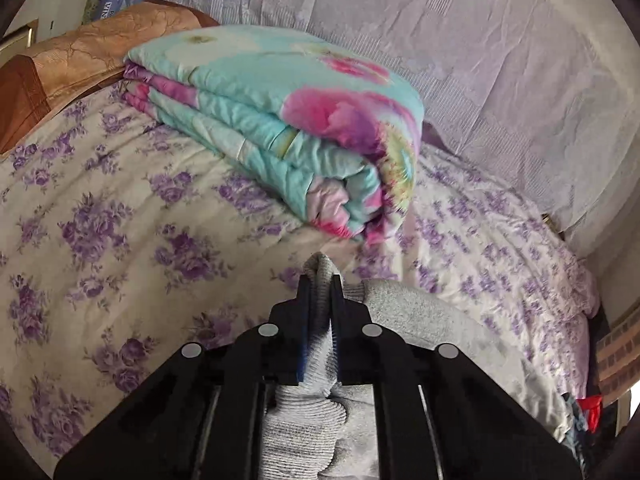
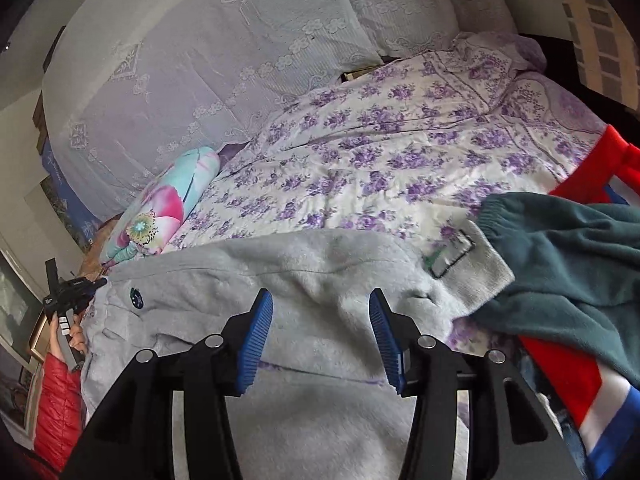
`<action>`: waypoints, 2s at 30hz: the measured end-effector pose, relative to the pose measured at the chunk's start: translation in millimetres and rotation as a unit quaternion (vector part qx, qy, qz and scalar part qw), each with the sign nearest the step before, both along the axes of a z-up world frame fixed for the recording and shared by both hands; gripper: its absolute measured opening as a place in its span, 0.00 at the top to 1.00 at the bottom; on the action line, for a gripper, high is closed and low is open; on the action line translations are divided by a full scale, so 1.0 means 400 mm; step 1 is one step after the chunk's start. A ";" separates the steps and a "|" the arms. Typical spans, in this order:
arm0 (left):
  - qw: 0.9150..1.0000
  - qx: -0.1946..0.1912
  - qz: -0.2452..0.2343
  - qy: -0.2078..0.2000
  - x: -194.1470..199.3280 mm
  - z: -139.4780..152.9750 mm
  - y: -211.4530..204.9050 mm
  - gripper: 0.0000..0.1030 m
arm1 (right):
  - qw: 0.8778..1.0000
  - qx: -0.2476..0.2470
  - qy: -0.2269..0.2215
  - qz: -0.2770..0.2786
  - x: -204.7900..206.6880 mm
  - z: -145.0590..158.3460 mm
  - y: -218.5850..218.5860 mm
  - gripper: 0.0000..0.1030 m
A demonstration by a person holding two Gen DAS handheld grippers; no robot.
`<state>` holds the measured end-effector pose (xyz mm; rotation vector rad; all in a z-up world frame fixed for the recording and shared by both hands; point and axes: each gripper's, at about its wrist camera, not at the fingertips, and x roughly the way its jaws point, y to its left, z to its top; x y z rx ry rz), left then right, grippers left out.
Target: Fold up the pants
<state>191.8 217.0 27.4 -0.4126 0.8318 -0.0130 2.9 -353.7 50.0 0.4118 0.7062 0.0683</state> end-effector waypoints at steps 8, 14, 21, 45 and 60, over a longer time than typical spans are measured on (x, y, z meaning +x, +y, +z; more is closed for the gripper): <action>0.999 -0.005 0.004 -0.044 -0.110 0.061 0.046 0.82 | 0.997 -0.014 0.064 0.030 0.199 -0.073 0.093 0.51; 0.992 -0.050 -0.104 -0.054 -0.103 0.082 -0.092 0.36 | 0.988 -0.065 0.137 0.004 0.357 -0.206 0.109 0.45; 0.993 0.049 -0.109 0.018 -0.021 -0.101 -0.190 0.37 | 0.979 -0.168 0.115 0.013 0.422 -0.209 0.148 0.41; 0.992 -0.097 -0.061 -0.046 -0.516 -0.071 0.047 0.18 | 0.969 -0.057 0.069 0.230 0.139 -0.138 0.622 0.30; 0.997 -0.062 -0.040 0.023 -0.456 -0.113 -0.001 0.62 | 0.976 0.039 0.092 0.195 0.224 -0.195 0.629 0.88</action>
